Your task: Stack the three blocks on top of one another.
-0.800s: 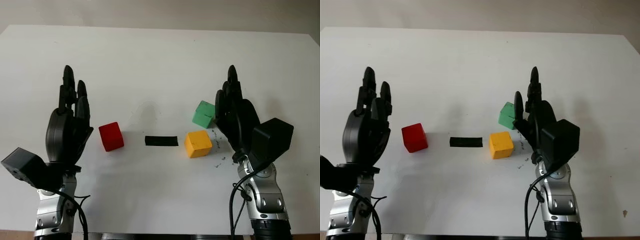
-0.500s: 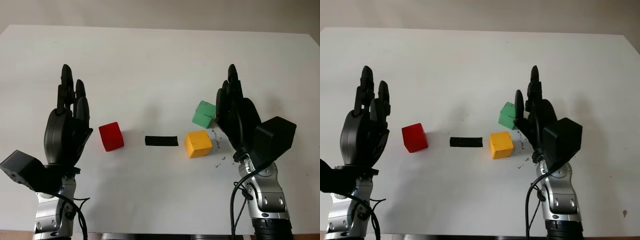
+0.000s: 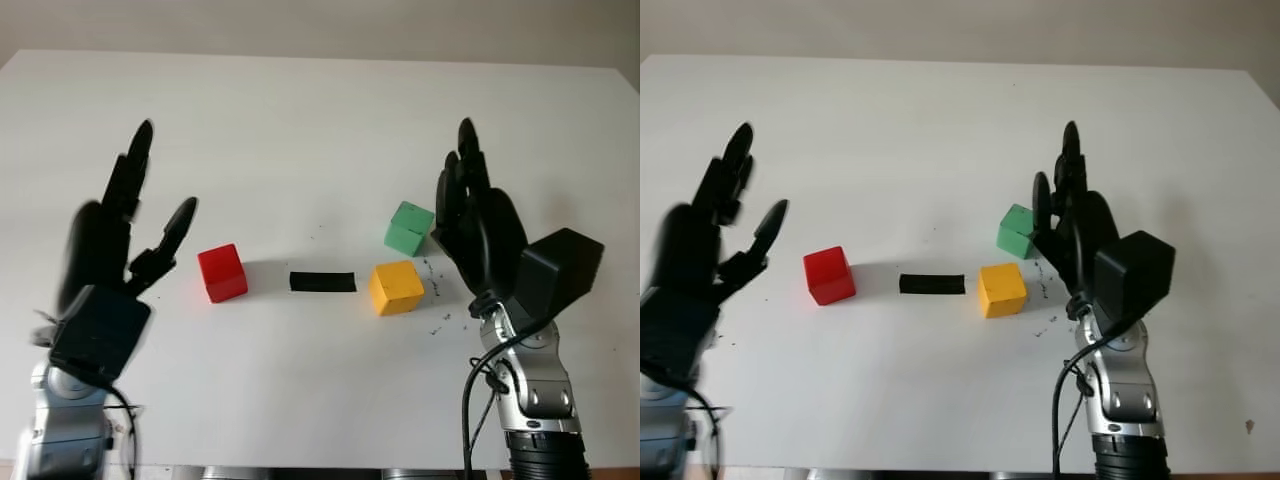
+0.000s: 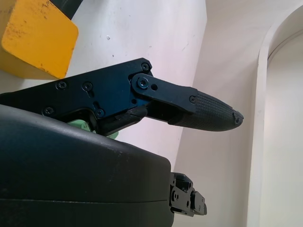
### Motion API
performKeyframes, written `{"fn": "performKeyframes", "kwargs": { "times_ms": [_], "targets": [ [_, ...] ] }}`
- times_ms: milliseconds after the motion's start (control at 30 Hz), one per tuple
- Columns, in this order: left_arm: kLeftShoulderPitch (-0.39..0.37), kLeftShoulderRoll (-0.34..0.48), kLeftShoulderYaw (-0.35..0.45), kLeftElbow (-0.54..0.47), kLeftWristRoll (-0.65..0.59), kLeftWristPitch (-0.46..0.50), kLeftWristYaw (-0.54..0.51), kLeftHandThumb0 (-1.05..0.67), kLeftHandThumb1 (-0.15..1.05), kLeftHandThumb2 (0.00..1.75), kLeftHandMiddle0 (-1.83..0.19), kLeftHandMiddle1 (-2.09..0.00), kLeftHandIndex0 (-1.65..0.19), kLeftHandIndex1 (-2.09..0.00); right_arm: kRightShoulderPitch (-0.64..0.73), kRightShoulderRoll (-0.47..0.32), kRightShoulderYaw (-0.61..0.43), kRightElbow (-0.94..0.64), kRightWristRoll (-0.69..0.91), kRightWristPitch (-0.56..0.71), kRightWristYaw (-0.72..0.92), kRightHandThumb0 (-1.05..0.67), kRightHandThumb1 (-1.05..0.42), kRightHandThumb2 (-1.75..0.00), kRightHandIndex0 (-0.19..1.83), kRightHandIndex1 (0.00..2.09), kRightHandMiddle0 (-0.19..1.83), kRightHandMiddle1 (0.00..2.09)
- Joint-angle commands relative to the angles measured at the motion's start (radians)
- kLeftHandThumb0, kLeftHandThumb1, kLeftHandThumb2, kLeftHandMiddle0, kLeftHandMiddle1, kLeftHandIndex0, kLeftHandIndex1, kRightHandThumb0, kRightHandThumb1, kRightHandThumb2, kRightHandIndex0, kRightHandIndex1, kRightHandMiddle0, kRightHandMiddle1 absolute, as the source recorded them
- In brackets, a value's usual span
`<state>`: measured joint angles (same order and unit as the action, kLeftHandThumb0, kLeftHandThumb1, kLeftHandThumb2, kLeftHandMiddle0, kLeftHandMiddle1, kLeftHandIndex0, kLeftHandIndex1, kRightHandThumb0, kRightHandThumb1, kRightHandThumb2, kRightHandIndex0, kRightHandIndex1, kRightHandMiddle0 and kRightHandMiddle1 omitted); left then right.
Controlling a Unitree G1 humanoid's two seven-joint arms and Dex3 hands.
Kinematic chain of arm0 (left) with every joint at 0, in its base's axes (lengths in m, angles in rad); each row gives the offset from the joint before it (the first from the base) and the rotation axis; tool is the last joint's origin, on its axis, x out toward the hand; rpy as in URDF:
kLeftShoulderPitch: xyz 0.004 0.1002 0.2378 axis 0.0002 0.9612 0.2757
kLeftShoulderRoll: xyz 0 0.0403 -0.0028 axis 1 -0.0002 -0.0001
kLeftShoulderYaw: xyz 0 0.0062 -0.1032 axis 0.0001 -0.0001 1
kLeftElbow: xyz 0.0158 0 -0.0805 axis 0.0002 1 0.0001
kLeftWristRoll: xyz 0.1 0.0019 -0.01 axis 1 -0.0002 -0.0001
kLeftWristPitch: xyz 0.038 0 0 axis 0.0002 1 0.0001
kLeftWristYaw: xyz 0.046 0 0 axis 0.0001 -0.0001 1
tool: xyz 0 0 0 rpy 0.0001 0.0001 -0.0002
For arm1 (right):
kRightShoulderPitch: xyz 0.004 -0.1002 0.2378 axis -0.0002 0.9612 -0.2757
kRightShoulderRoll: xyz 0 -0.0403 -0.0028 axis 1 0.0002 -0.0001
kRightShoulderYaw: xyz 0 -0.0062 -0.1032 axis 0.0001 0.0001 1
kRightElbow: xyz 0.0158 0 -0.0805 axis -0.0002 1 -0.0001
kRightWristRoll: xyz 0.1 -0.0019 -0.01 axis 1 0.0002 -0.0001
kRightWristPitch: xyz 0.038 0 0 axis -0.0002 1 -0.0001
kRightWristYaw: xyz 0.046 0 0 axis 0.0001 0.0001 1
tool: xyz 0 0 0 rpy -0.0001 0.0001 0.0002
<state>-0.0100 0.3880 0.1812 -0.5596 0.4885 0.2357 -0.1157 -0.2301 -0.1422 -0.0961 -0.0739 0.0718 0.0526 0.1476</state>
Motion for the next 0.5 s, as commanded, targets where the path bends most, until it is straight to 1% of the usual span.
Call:
{"fn": "performKeyframes", "kwargs": {
  "times_ms": [0,67,167,267,467],
  "targets": [
    [0.011,0.037,-0.028,-0.069,0.059,0.052,-0.057,-0.86,1.05,0.16,-0.02,-0.04,-0.26,-0.08,0.012,-0.010,-0.008,-0.019,0.005,-0.016,0.001,-0.72,-1.05,-0.73,-0.19,0.00,-0.19,0.00],
    [0.005,0.083,-0.053,-0.087,0.109,0.078,-0.130,-0.89,1.05,0.13,-0.02,-0.05,-0.26,-0.07,0.011,-0.007,-0.010,-0.016,0.011,-0.021,0.000,-0.71,-1.05,-0.73,-0.19,0.00,-0.19,0.00],
    [-0.007,0.120,-0.082,-0.088,0.145,0.104,-0.209,-0.93,1.05,0.13,-0.04,-0.06,-0.27,-0.07,0.010,-0.003,-0.010,-0.016,0.014,-0.019,-0.008,-0.71,-1.05,-0.74,-0.19,0.00,-0.19,0.00],
    [-0.011,0.142,-0.107,-0.059,0.163,0.090,-0.239,-0.95,1.05,0.12,-0.07,-0.07,-0.29,-0.07,0.010,-0.004,-0.008,-0.016,0.018,-0.016,-0.008,-0.72,-1.05,-0.73,-0.19,0.00,-0.19,0.00],
    [0.004,0.168,-0.142,-0.026,0.186,0.072,-0.277,-1.00,1.05,0.15,-0.04,-0.05,-0.32,-0.08,0.015,-0.009,-0.006,-0.030,0.008,0.006,-0.021,-0.72,-1.05,-0.75,-0.19,0.00,-0.19,0.00]
  ]
}}
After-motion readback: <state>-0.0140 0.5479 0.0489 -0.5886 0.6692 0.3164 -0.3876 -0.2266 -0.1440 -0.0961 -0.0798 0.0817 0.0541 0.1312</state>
